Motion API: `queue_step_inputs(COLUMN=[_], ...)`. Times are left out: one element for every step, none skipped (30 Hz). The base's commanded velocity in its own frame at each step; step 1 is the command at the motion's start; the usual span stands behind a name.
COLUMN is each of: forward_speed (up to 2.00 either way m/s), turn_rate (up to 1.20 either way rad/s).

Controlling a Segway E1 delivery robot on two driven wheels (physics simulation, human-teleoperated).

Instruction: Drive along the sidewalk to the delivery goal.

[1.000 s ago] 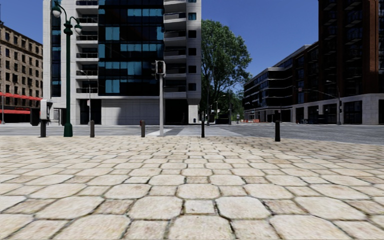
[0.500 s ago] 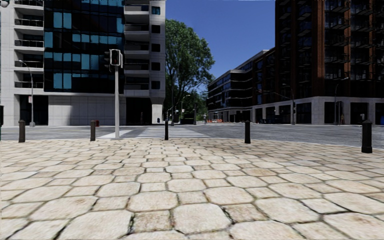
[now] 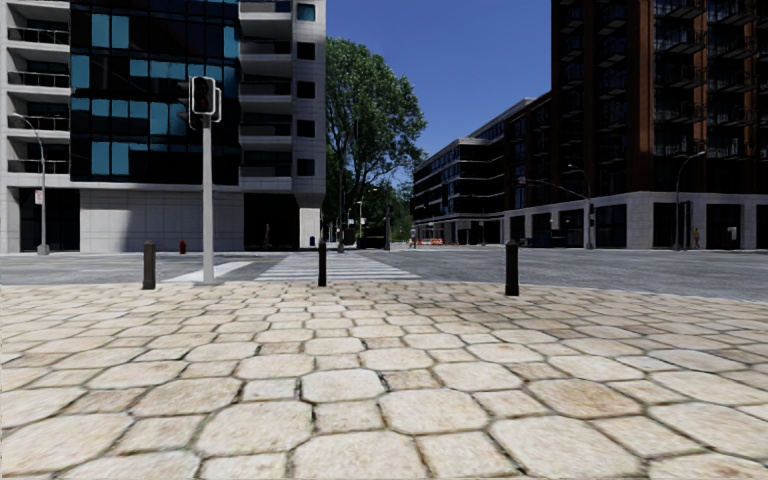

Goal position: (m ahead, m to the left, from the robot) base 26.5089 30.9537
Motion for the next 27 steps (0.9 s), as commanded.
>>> queue_step_inputs(forward_speed=[2.0,2.0,2.0,2.0,2.0,2.0,2.0,2.0,2.0,2.0,2.0,2.0,2.0,2.0,2.0,2.0,2.0,2.0,2.0,2.0,2.0,2.0,2.0,2.0,2.0,2.0,2.0], turn_rate=[0.0,0.0,0.0,0.0,0.0,0.0,-0.46,-0.97,-1.2,-1.2,-0.78,-0.04,-0.04,-0.01,0.0,0.0,0.0,0.0,0.0,0.0,0.0,0.0,0.0,0.0,0.0,0.0,0.0])
